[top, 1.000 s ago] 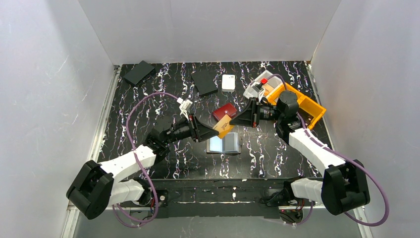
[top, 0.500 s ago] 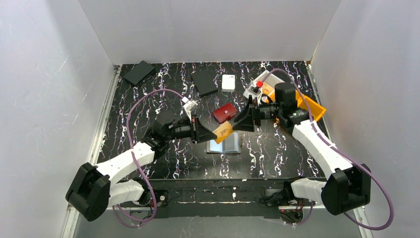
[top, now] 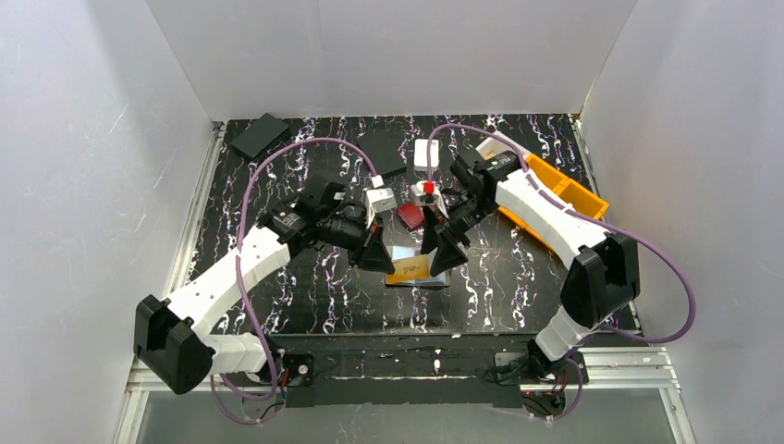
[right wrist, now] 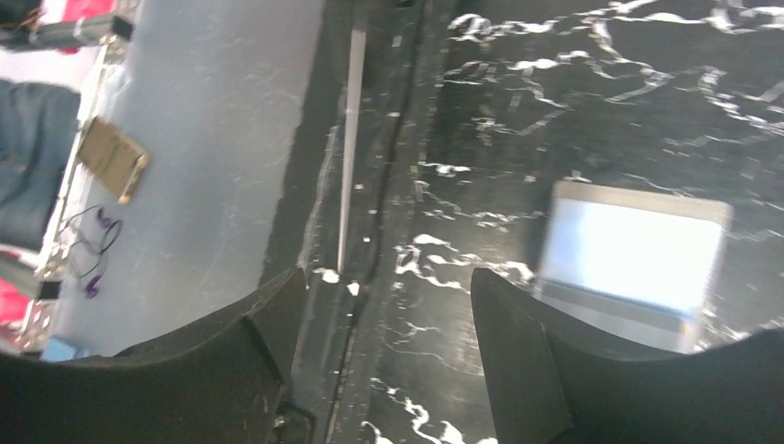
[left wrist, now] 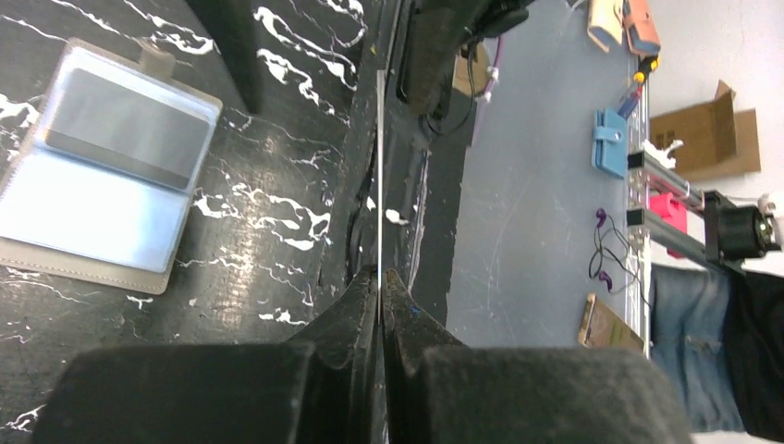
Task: Take the credit cards out of the card holder
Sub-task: Place the credit card in the storage box.
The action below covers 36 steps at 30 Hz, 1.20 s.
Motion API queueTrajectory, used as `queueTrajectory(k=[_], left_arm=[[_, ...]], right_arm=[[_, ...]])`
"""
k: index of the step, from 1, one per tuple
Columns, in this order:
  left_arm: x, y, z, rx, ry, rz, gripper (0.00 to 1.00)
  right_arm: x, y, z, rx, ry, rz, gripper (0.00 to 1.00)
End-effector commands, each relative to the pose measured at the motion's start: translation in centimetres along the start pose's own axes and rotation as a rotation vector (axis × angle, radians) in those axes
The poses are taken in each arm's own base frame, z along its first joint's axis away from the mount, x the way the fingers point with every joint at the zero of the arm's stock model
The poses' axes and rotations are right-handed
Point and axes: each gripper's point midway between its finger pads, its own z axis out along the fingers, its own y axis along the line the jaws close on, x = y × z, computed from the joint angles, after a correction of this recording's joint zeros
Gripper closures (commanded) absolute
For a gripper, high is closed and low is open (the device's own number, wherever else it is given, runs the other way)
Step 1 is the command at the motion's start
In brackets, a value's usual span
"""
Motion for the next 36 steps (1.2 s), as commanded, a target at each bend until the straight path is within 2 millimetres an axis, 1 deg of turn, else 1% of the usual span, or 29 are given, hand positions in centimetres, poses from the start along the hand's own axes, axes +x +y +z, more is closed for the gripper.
queueTrajectory(k=[1,5,8,12,16,17,18,19,20,21,22,24,25,26,27,28,29,30,32,33,34,36], left_arm=[[1.9,-1.5,-0.5,0.074,0.119,0.011,1.0],[1.9,-1.2,-0.3,0.073,0.143,0.004,1.0],[1.6,-1.0,-0.1,0.069,0.146,0.002,1.0],[1.3,-0.7,-0.1,0.055,0.146,0.002,1.0],[1.2,-0.5,0.0,0.049,0.147,0.0,1.0],[1.1,-0.5,0.0,0.048,0.148,-0.001,1.0],[1.1,-0.4,0.1,0.045,0.148,-0.002,1.0],[1.0,-0.3,0.1,0.04,0.146,-0.001,1.0],[0.9,-0.2,0.1,0.032,0.144,0.003,1.0],[0.8,0.1,0.0,0.015,0.142,0.003,1.0],[0.7,0.6,-0.1,-0.021,0.139,0.004,0.96],[0.2,2.0,-0.7,-0.13,0.113,0.008,0.71],[0.0,2.6,-1.2,-0.179,0.09,0.009,0.56],[-0.5,3.2,-2.2,-0.227,0.044,0.007,0.44],[-1.0,3.7,-3.1,-0.271,-0.007,0.005,0.33],[-1.6,4.4,-4.5,-0.333,-0.074,-0.004,0.18],[-2.0,5.1,-5.9,-0.405,-0.141,-0.024,0.06],[-2.3,6.0,-7.5,-0.492,-0.217,-0.04,0.02],[-1.9,6.8,-9.9,-0.601,-0.325,-0.051,0.02],[-1.4,7.0,-10.5,-0.632,-0.355,-0.048,0.02],[-0.6,7.4,-10.8,-0.657,-0.366,-0.042,0.02],[1.5,8.0,-10.7,-0.685,-0.339,-0.038,0.02]], right_arm=[[-1.7,4.0,0.3,-0.098,0.002,-0.07,0.28],[-2.0,4.2,0.9,-0.114,-0.004,-0.031,0.37],[-1.9,4.1,1.7,-0.122,-0.006,0.007,0.43],[-1.2,3.7,2.4,-0.114,0.011,0.034,0.61],[-0.9,3.6,2.8,-0.105,0.01,0.051,0.68],[-0.8,3.6,2.9,-0.104,0.01,0.051,0.72],[-0.8,3.6,2.9,-0.102,0.009,0.053,0.78],[-0.8,3.5,2.9,-0.102,0.009,0.052,0.86],[-0.9,3.5,2.9,-0.102,0.007,0.051,0.98],[-0.9,3.5,2.9,-0.099,0.007,0.048,0.99],[-0.9,3.4,2.9,-0.095,0.009,0.043,0.99],[-1.0,2.9,2.7,-0.063,0.017,0.041,0.99],[-0.8,2.4,2.5,-0.031,0.025,0.047,0.99],[-0.6,1.6,1.9,0.01,0.027,0.063,0.99],[-0.4,0.7,0.9,0.053,0.01,0.08,0.99],[-0.3,-0.1,-0.3,0.093,-0.014,0.093,0.99],[-0.2,-1.0,-1.6,0.136,-0.037,0.105,0.99],[0.0,-2.1,-3.2,0.196,-0.057,0.116,0.99],[0.8,-5.1,-7.2,0.349,-0.096,0.138,0.99],[1.3,-6.9,-9.5,0.447,-0.106,0.149,0.99],[1.9,-8.9,-12.2,0.564,-0.116,0.16,0.99],[2.9,-12.5,-18.1,0.799,-0.134,0.177,0.99]])
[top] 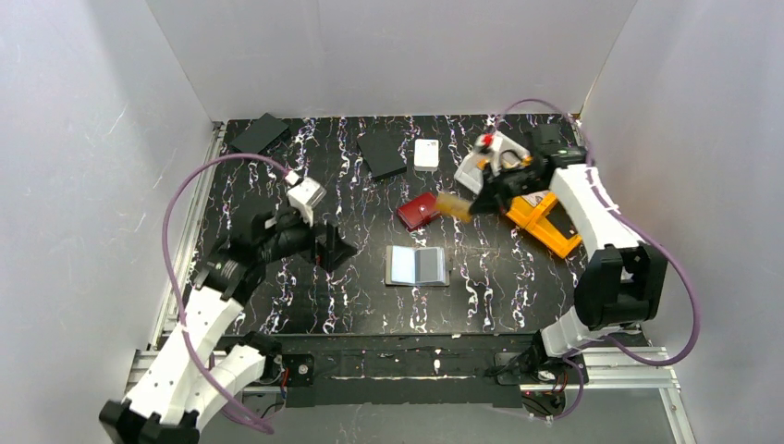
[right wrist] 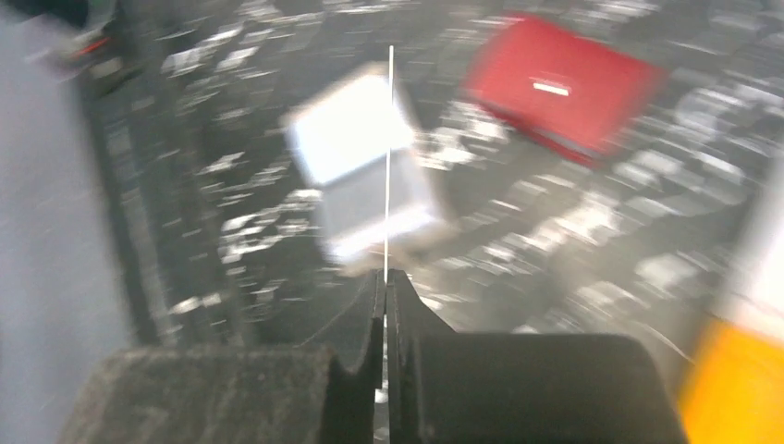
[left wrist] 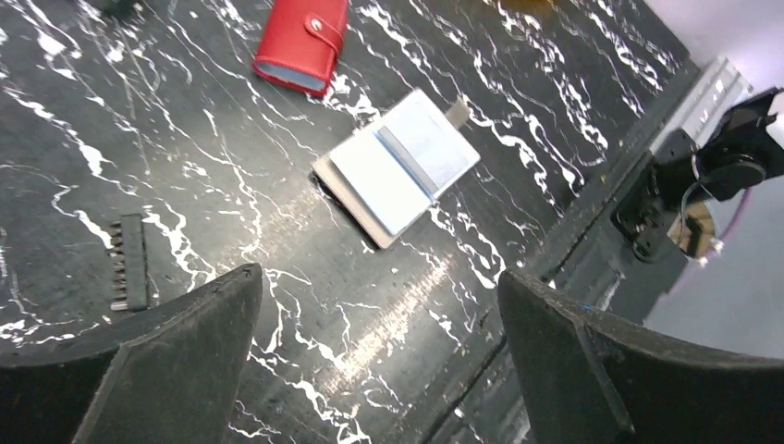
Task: Take the credit cards out of the card holder
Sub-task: Place the credit card in the storage box.
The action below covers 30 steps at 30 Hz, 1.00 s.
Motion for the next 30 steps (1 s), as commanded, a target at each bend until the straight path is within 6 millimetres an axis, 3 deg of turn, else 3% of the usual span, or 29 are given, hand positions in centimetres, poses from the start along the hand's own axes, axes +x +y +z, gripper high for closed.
queueTrajectory(k=[1,3,5,9,14,22,25,30], left_arm=[[2.5,2.6,-0.2,-0.133,-0.028,-0.006,0.02],[4.8,3.7,0.0,-0.171,0.016,0.001,0.02],[6.3,4.5,0.1,-0.201,0.03,0.016,0.02],[5.1,4.6,-0.7,-0.232,-0.023,0.058,0.02],[5.7,5.4,-1.0,-0.275,-0.01,0.049,0.02],[5.8,5.6,-0.7,-0.278,0.006,0.043,0.02],[5.9,5.6,-0.7,-0.278,0.008,0.042,0.02],[6.0,5.8,-0.8,-0.288,0.012,0.04,0.02]], right_arm=[[-1.8,-11.6,-8.9,0.513,-0.088,-0.028,0.99],[-2.0,-15.6,-12.2,0.651,-0.093,-0.018,0.99],[-2.1,-18.3,-13.3,0.706,-0.057,-0.013,0.99],[-2.3,-22.8,-12.7,0.722,-0.036,-0.004,0.99],[-2.4,-26.6,-12.1,0.756,-0.02,0.04,0.99],[-0.3,-28.2,-10.5,0.771,0.057,0.07,0.99],[-0.6,-28.1,-8.4,0.741,0.078,0.054,0.99],[0.2,-28.7,-7.3,0.746,0.111,0.07,0.99]])
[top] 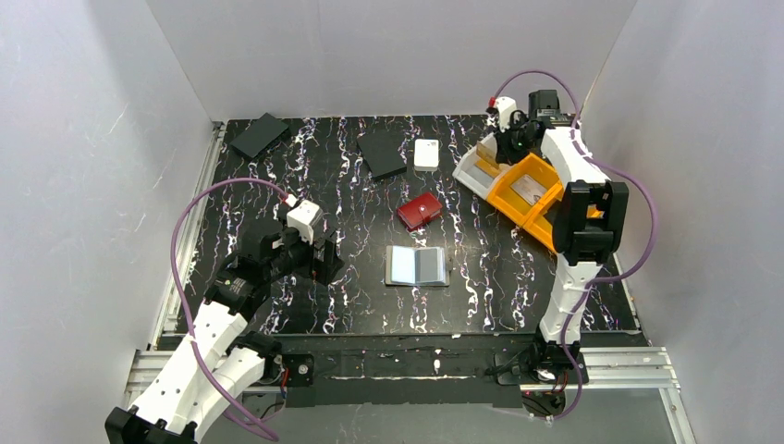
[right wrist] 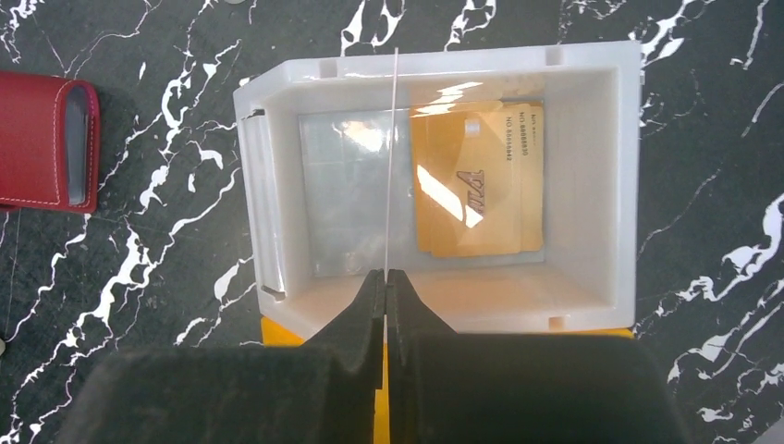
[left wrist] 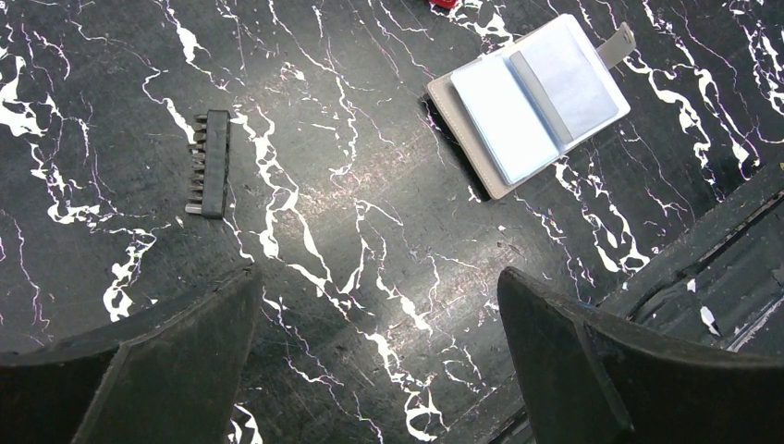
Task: Take the credit cards out of the card holder
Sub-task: Place the credit card in the storage box.
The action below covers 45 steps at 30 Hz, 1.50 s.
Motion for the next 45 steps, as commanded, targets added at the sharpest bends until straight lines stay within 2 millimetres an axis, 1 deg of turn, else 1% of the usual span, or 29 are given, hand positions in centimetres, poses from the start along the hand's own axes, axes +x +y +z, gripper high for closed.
queueTrajectory(k=[1,9,15,20,24,28,30,33,36,40,45], left_arm=[[-0.6,0.4,-0.2,-0.022,-0.015,0.015,0.02],[-0.4,0.1,0.1,0.0,0.004,0.01,0.02],[-0.3,0.1,0.2,0.005,0.005,0.01,0.02],[-0.3,0.0,0.3,0.012,0.011,0.008,0.02],[-0.2,0.0,0.4,0.012,0.015,0.007,0.02],[-0.2,0.0,0.4,0.011,0.017,0.006,0.02],[-0.1,0.0,0.4,0.011,0.019,0.006,0.02],[-0.1,0.0,0.5,0.012,0.021,0.005,0.02],[-0.1,0.0,0.5,0.013,0.022,0.005,0.02],[0.0,0.0,0.6,0.014,0.027,0.003,0.02],[0.1,0.0,0.6,0.014,0.031,0.002,0.02]], right_arm=[[-1.2,0.0,0.9,0.02,-0.004,-0.017,0.99],[-0.3,0.7,2.1,0.008,0.018,-0.005,0.99],[0.8,1.0,4.0,0.014,0.053,0.008,0.98],[1.5,1.2,5.1,0.019,0.082,0.008,0.95],[1.9,1.6,5.9,0.019,0.102,-0.003,0.85],[2.0,1.6,6.3,0.028,0.112,-0.009,0.76],[2.1,1.4,6.4,0.035,0.117,-0.006,0.74],[2.2,1.0,6.7,0.053,0.125,0.001,0.73],[1.9,0.6,6.7,0.075,0.12,0.01,0.73],[1.0,0.2,6.4,0.093,0.097,0.017,0.72],[-0.1,-1.0,5.8,0.143,0.086,0.005,0.73]])
